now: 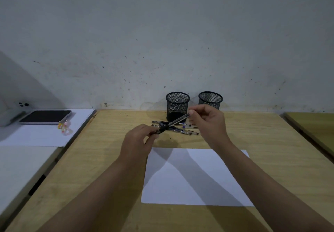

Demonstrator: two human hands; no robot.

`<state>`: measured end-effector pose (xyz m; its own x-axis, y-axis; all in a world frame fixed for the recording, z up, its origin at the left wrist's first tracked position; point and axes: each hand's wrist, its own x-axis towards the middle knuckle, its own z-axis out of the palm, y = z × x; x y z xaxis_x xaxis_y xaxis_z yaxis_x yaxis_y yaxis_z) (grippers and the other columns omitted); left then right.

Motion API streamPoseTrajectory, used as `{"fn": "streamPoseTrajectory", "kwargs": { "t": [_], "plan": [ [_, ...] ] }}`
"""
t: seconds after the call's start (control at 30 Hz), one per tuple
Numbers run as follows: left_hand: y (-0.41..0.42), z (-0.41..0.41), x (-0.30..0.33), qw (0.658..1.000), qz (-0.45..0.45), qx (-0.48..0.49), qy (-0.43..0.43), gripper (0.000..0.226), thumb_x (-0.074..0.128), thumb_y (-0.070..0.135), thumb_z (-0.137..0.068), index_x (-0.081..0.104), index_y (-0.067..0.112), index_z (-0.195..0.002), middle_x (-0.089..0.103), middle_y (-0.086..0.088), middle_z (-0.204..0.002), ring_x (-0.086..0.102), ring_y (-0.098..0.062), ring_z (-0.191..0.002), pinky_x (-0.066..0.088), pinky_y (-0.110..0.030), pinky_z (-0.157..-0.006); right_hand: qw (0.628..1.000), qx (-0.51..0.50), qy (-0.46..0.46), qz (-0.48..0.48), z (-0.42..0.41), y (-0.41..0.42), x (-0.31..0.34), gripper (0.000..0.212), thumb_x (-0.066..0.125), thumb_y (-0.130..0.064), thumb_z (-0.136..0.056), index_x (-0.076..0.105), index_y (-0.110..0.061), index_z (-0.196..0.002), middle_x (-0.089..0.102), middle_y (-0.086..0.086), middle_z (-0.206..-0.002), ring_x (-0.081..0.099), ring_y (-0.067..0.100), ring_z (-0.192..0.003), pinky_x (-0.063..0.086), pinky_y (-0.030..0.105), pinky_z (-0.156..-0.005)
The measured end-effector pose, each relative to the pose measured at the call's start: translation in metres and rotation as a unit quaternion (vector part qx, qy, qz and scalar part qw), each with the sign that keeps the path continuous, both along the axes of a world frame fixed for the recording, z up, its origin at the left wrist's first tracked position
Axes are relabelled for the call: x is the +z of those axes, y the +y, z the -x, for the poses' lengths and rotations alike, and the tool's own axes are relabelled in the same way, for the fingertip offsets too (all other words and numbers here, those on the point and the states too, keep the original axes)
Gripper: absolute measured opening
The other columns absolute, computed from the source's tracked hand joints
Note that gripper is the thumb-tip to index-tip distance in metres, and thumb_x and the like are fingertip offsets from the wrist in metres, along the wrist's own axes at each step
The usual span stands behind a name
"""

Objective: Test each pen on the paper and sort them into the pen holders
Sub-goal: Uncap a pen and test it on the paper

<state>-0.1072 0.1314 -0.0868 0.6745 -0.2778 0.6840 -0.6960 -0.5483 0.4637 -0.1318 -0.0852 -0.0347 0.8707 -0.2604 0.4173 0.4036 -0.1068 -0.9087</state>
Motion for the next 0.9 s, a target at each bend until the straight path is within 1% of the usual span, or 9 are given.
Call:
{"fn": "streamPoseTrajectory", "kwargs": {
  "t": [0.07,0.13,0.23,0.37,0.53,0.67,0.77,0.87,0.9],
  "plan": [
    [-0.007,0.002,0.007,1.0,0.021,-0.017,-0.009,0.018,0.066,0.012,-0.079,0.07,0.006,-0.096,0.069,-0.003,-0.08,0.062,-0.012,-0.071,0.053,-0.035,-0.064,0.997,0.03,0.004,-0.078,0.002,0.003,0.003,0.022,0.063,0.001,-0.086,0.064,-0.013,-0.103,0.063,-0.001,-0.076,0.065,0.009,-0.073,0.058,0.029,-0.069],
    [-0.015,0.005,0.013,0.999,0.037,-0.032,-0.019,0.018,0.065,0.011,-0.08,0.07,0.005,-0.096,0.068,-0.004,-0.08,0.062,-0.012,-0.071,0.052,-0.034,-0.064,0.995,0.054,0.018,-0.078,0.005,0.008,0.003,0.025,0.062,0.002,-0.086,0.062,-0.007,-0.109,0.061,-0.004,-0.074,0.062,0.003,-0.067,0.056,0.024,-0.063],
    [-0.026,0.01,0.021,0.998,0.023,-0.049,-0.037,0.02,0.064,0.01,-0.083,0.069,0.004,-0.101,0.067,-0.005,-0.081,0.061,-0.015,-0.071,0.051,-0.035,-0.062,0.997,0.068,0.031,0.011,0.007,0.017,-0.002,0.013,0.062,-0.006,-0.088,0.068,-0.017,-0.091,0.063,-0.008,-0.069,0.056,0.003,-0.06,0.053,0.028,-0.06],
    [-0.031,0.015,0.029,0.996,-0.012,-0.056,-0.064,0.028,0.06,0.019,-0.086,0.067,0.002,-0.107,0.066,-0.006,-0.083,0.06,-0.018,-0.073,0.051,-0.036,-0.062,0.999,0.046,0.027,0.007,0.006,0.02,0.0,0.013,0.06,-0.012,-0.091,0.067,-0.003,-0.084,0.054,-0.01,-0.05,0.048,0.003,-0.047,0.045,0.022,-0.05],
    [-0.033,0.018,0.032,0.996,-0.014,-0.034,-0.076,0.03,0.062,0.024,-0.083,0.069,0.002,-0.102,0.067,-0.007,-0.077,0.06,-0.019,-0.067,0.051,-0.035,-0.058,0.999,0.033,0.032,0.012,0.009,0.022,0.006,0.016,0.058,-0.01,-0.091,0.066,-0.001,-0.081,0.056,-0.01,-0.049,0.048,0.0,-0.042,0.039,0.014,-0.046],
    [-0.035,0.023,0.034,0.995,-0.048,-0.018,-0.08,0.027,0.056,0.02,-0.086,0.068,0.001,-0.102,0.064,-0.007,-0.075,0.057,-0.019,-0.066,0.047,-0.033,-0.056,0.996,0.025,0.062,-0.058,0.005,0.025,-0.002,0.021,0.056,-0.01,-0.093,0.065,-0.01,-0.075,0.05,-0.002,-0.05,0.043,0.006,-0.041,0.039,0.023,-0.047],
    [-0.032,0.026,0.034,0.996,-0.055,-0.025,-0.06,0.024,0.052,0.018,-0.088,0.07,0.002,-0.094,0.064,-0.005,-0.072,0.055,-0.016,-0.063,0.045,-0.029,-0.056,0.989,0.026,0.091,-0.112,0.001,0.031,-0.008,0.024,0.054,-0.01,-0.094,0.066,-0.013,-0.073,0.049,-0.006,-0.05,0.042,0.006,-0.043,0.039,0.026,-0.051],
    [-0.006,0.03,0.021,1.0,-0.017,-0.01,0.013,0.017,0.055,0.012,-0.087,0.068,0.007,-0.078,0.06,0.002,-0.063,0.05,-0.008,-0.058,0.041,-0.026,-0.053,0.938,-0.03,0.099,-0.331,-0.008,-0.004,0.009,0.025,0.047,-0.008,-0.097,0.058,-0.01,-0.074,0.046,-0.002,-0.053,0.037,0.007,-0.047,0.033,0.022,-0.05],
    [0.007,0.032,0.015,0.999,-0.008,0.011,0.044,0.014,0.058,0.01,-0.086,0.069,0.01,-0.078,0.06,0.005,-0.064,0.052,-0.006,-0.058,0.042,-0.026,-0.054,0.929,-0.049,0.084,-0.356,-0.01,-0.024,0.013,0.025,0.047,-0.009,-0.097,0.058,-0.009,-0.075,0.046,-0.003,-0.052,0.037,0.007,-0.048,0.034,0.021,-0.05]
  ]
}}
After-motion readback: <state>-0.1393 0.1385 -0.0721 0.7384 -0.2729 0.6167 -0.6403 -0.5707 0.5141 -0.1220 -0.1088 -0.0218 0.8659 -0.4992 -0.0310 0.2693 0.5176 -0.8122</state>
